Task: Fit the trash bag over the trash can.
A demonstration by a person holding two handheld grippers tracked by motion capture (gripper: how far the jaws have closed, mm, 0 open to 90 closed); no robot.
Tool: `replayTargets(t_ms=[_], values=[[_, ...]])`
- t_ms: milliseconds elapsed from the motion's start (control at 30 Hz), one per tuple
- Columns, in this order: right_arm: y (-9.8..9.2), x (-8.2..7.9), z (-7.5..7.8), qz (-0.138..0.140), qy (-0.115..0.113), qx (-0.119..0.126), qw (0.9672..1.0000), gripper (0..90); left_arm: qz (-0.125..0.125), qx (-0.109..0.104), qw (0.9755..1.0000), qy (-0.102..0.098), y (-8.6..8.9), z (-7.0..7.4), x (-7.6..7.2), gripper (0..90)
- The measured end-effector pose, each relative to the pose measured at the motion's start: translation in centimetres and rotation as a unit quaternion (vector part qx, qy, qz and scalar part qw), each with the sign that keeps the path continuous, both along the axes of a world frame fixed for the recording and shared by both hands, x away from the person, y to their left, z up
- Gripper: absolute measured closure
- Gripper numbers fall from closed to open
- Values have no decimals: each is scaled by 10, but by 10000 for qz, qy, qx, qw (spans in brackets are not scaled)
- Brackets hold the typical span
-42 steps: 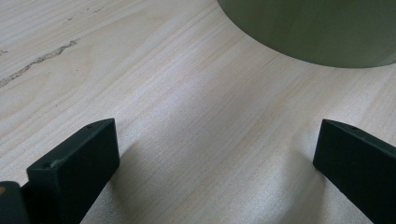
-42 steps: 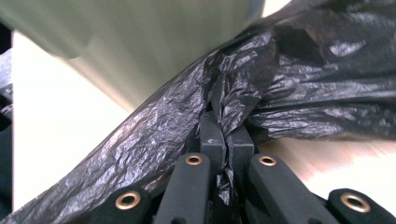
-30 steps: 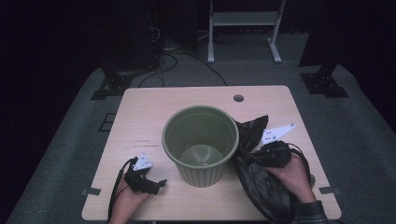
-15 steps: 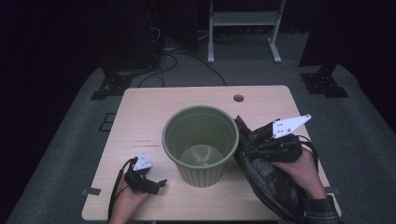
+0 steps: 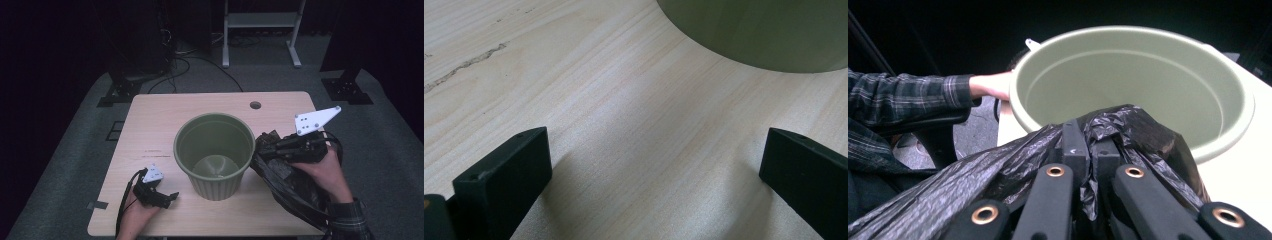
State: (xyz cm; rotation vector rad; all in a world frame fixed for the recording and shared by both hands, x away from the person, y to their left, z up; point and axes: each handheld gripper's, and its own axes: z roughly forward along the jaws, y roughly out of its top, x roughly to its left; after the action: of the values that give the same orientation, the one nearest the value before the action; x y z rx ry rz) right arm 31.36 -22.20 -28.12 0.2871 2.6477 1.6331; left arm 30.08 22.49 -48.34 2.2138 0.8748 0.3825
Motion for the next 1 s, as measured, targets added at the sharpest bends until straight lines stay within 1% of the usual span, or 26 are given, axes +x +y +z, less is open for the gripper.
replayTargets(t_ms=[167,300,367,400,500,600,733,833,900,1000], values=[[7,-1,18,175,-136,102,9997,882,1,-1,10000,-1,0,0,0,0],[9,0,33,365,-182,323,9986,883,0,0,10000,0,0,0,0,0],[10,2,39,402,-218,382,9982,882,1,-1,10000,0,0,0,0,0],[11,3,42,410,-220,415,9981,882,-1,1,10000,0,0,0,0,0],[15,8,49,562,-204,524,9968,882,1,-1,10000,0,0,0,0,0],[20,10,56,651,-201,539,9962,883,0,-1,10000,-1,0,0,0,0],[27,11,67,855,-201,694,9937,882,-3,-2,10000,0,0,0,0,0],[34,13,74,920,-226,703,9930,882,-7,-2,10000,1,0,0,0,0],[38,14,78,1017,-209,757,9917,882,-6,-1,10000,0,0,0,0,0],[44,16,84,1083,-214,788,9908,882,-8,-1,10000,1,0,0,0,0]])
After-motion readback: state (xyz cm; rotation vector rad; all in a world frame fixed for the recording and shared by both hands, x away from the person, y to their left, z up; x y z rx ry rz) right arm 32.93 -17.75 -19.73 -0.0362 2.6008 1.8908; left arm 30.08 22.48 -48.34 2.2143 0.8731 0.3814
